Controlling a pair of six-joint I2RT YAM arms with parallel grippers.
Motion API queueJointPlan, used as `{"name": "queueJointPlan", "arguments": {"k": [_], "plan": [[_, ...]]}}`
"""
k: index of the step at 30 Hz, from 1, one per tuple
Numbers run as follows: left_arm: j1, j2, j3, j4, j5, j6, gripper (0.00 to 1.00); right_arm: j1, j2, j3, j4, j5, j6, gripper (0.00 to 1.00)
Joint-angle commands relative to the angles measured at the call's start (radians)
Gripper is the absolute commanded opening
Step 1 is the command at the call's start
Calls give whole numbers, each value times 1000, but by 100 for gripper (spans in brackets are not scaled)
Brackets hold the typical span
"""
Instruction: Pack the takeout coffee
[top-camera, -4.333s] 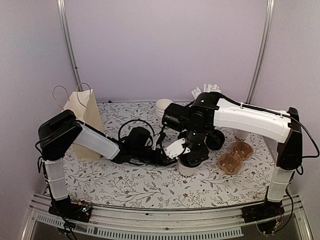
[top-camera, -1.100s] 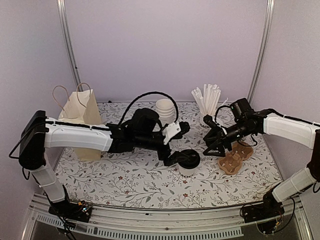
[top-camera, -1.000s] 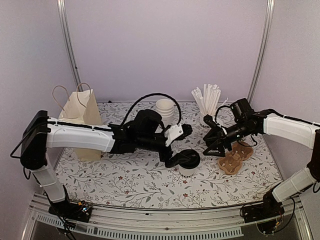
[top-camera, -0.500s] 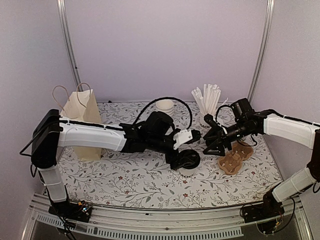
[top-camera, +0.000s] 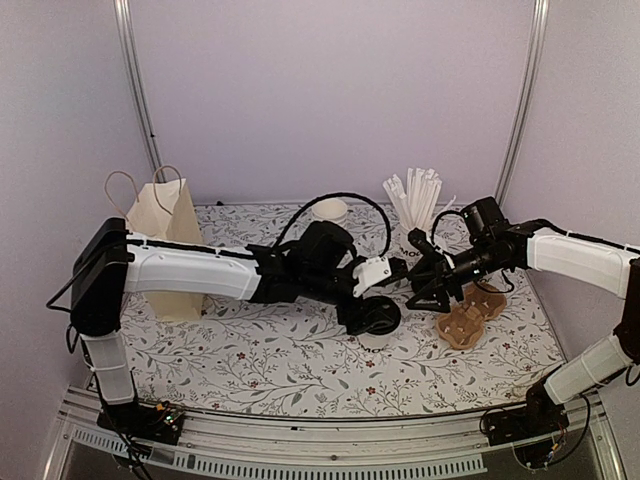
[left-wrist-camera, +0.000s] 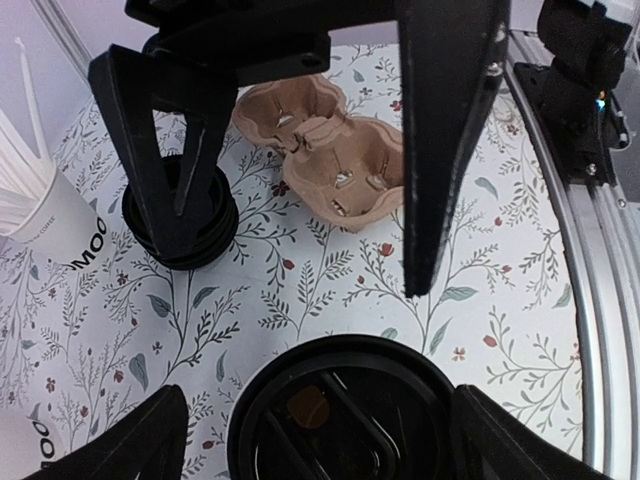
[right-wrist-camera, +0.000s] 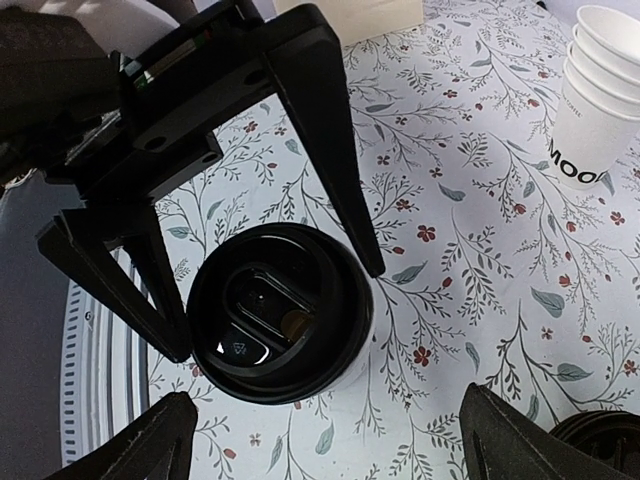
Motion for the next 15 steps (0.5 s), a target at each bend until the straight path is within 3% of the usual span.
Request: {"name": "queueJointPlan", "arguments": {"k": [1,7,15], "plan": [[0,38,25,-34,-17,-17,91,-6,6,-9,-6,-28,2,94],[14,50,46,-47,4,-58,88,-6,15,-7,-14,-32,-2,94],[17,46,49,-68,8,-90,96,-6,26,-1,-19,-35,-8,94]]}}
